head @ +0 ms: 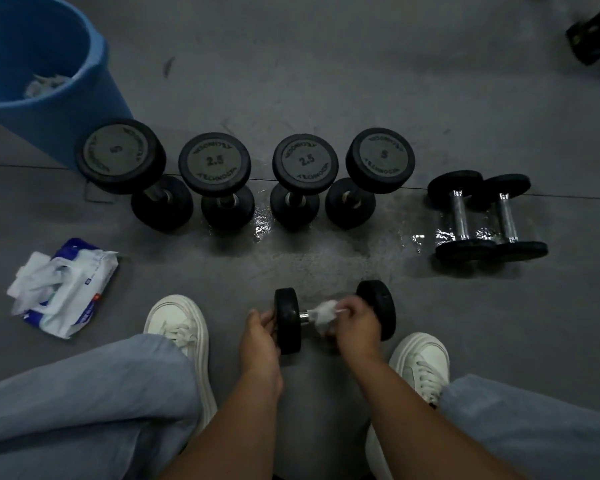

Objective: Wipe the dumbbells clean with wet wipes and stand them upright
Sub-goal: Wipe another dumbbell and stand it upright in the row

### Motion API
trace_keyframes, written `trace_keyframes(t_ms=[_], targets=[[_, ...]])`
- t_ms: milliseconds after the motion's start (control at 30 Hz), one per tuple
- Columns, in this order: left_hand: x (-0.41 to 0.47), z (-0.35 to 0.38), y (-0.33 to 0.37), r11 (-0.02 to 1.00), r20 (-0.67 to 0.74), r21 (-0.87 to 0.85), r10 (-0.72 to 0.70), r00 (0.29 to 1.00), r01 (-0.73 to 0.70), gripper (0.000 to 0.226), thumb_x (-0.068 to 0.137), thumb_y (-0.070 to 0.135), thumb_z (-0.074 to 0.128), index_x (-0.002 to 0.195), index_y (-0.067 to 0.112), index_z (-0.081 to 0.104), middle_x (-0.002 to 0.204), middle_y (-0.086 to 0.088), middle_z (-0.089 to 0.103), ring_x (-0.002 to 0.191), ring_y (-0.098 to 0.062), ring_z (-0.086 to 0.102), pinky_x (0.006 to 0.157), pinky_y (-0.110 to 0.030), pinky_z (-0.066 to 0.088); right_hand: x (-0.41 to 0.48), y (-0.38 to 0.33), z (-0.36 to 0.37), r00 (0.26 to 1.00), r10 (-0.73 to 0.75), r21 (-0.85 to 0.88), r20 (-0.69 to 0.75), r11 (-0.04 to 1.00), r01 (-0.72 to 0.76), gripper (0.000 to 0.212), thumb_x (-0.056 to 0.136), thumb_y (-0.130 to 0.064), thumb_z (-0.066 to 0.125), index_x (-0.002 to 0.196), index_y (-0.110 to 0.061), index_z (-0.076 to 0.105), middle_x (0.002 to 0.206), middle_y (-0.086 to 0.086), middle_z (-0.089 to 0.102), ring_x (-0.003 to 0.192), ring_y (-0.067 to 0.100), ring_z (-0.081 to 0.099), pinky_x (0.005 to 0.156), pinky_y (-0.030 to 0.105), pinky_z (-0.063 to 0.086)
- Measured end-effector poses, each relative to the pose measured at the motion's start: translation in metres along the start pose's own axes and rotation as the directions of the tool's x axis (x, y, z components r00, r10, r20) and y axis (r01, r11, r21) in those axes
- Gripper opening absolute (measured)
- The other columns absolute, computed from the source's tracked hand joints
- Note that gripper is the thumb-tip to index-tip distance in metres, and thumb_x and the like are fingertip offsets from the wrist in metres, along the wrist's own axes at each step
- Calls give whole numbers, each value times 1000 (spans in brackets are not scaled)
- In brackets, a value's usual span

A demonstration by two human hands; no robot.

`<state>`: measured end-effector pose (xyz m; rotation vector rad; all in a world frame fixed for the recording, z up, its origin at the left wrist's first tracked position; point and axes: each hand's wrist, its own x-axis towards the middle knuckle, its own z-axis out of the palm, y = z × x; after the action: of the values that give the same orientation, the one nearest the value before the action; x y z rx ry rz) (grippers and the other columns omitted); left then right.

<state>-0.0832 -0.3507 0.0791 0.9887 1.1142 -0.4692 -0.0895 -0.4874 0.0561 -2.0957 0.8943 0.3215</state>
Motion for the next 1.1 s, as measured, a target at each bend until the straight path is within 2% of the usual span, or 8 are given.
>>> trace_keyframes(t_ms=[100, 233, 367, 500, 600, 800, 1000, 1100], targets=[[0, -1, -2, 1000, -6, 9, -1, 1000, 1, 49, 107, 39, 27, 130, 9, 58, 123, -5, 60, 119, -19, 54, 96, -27, 37, 3, -4, -1, 992, -62, -93, -107, 994, 52, 23, 90, -4, 48, 109, -9, 62, 108, 8, 58, 102, 22, 54, 77, 21, 36], [1, -1, -3, 1000, 5, -4, 20, 1000, -20, 41, 107, 37, 28, 121, 14, 58, 113, -5, 61, 96, -13, 58, 86, -27, 40, -16, 10, 17, 750, -459, -264, 476, 739, 620, 63, 87, -2, 45, 146, -24, 33, 149, 2, 33, 138, 17, 32, 115, 33, 29], [7, -3, -7, 1000, -18, -8, 7, 1000, -7, 39, 107, 37, 28, 119, 16, 59, 112, -3, 60, 105, -15, 54, 91, -28, 37, 2, 25, -3, 946, -286, -397, 155, 858, 325, 67, 87, 0, 42, 146, -29, 29, 148, -3, 33, 131, 19, 41, 107, 34, 39], [11, -3, -9, 999, -69, 47, 5, 998, -2, 36, 104, 34, 33, 98, 16, 64, 95, 0, 65, 85, -12, 60, 69, -27, 44, -14, 18, 2, 728, -454, -308, 514, 694, 650, 63, 84, -3, 44, 145, -18, 37, 153, 1, 30, 138, 19, 35, 112, 32, 33], [14, -2, -10, 998, -97, 58, 9, 995, -3, 32, 102, 33, 36, 96, 17, 64, 88, 5, 66, 81, -10, 61, 67, -26, 44, -3, 21, -4, 892, -355, -381, 279, 812, 442, 66, 81, -1, 45, 145, -12, 34, 152, 9, 27, 138, 25, 33, 114, 30, 28], [11, -3, -10, 981, -99, 191, 40, 994, -20, 32, 88, 44, 45, 82, 22, 68, 90, 1, 70, 88, -19, 65, 80, -34, 50, -9, 20, -10, 872, -354, -313, 339, 831, 459, 66, 80, 4, 44, 142, -17, 40, 144, 4, 43, 131, 21, 43, 108, 24, 32], [-7, -4, 6, 648, -55, 748, 273, 960, -141, 33, 97, 40, 43, 93, 15, 64, 102, -12, 66, 94, -31, 60, 81, -35, 45, -17, 15, -8, 726, -496, -254, 477, 713, 654, 44, 91, -11, 39, 130, -24, 52, 137, -4, 50, 133, 10, 42, 110, 21, 30], [-3, -4, 9, 566, -59, 816, 283, 957, -117, 41, 98, 47, 40, 99, 12, 64, 110, -15, 66, 102, -34, 61, 80, -34, 42, -3, 17, -12, 918, -367, -390, 151, 831, 397, 35, 90, -7, 48, 122, -17, 59, 122, 6, 59, 117, 19, 54, 96, 21, 38]])
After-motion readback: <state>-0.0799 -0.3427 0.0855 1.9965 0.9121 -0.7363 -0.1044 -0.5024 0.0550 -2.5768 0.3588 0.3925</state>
